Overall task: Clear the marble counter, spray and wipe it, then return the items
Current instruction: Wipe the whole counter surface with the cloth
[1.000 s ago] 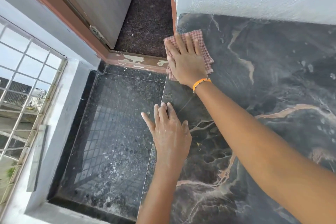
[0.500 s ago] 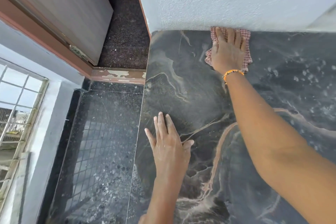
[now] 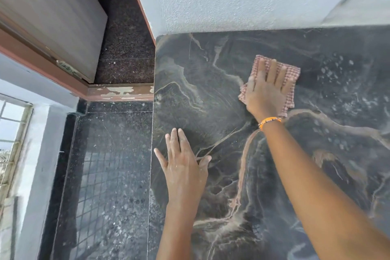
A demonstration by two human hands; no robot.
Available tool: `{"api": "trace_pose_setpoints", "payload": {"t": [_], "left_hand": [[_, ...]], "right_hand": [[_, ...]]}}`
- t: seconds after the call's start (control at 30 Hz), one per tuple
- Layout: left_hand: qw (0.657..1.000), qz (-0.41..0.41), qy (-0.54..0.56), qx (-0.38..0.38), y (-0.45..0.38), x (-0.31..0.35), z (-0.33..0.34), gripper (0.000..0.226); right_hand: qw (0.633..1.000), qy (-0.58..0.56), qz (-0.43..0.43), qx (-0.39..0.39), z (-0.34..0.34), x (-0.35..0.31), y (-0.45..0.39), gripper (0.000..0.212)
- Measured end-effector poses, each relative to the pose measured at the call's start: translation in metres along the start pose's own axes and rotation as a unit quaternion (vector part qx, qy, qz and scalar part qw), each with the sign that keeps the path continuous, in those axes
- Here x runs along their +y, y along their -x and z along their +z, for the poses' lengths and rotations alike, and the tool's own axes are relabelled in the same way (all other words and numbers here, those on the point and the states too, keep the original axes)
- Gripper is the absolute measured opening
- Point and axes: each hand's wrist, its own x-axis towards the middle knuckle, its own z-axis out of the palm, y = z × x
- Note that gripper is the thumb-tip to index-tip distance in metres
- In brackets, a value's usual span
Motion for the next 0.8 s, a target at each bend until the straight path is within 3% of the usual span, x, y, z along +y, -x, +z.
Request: {"api": "trace_pose_setpoints", "payload": {"t": [0.2,0.33,0.43,0.53,0.67,0.8], "left_hand": [[0.999,-0.037,-0.019,-0.014,0.014,-0.019,-0.009,0.092],[0.997,-0.071,-0.022,-0.032,0.022,-0.024,-0.01,0.094],[0.997,-0.047,-0.046,-0.037,0.024,-0.015,-0.007,0.096],[0.997,-0.02,-0.063,-0.041,0.023,-0.005,0.0,0.097],[0.996,-0.01,-0.065,-0.061,0.025,0.005,0.01,0.1],[0.994,-0.01,-0.089,-0.06,0.025,0.007,0.013,0.102]], "right_hand": [[0.978,-0.015,-0.2,-0.054,0.024,-0.12,0.048,0.057],[0.904,0.021,-0.416,-0.101,0.029,-0.154,0.076,0.053],[0.874,0.04,-0.471,-0.111,0.025,-0.14,0.05,0.052],[0.907,0.033,-0.408,-0.1,0.016,-0.114,-0.006,0.053],[0.97,0.004,-0.23,-0.073,0.003,-0.048,-0.081,0.052],[0.998,-0.003,-0.058,-0.032,-0.01,0.037,-0.105,0.053]]}}
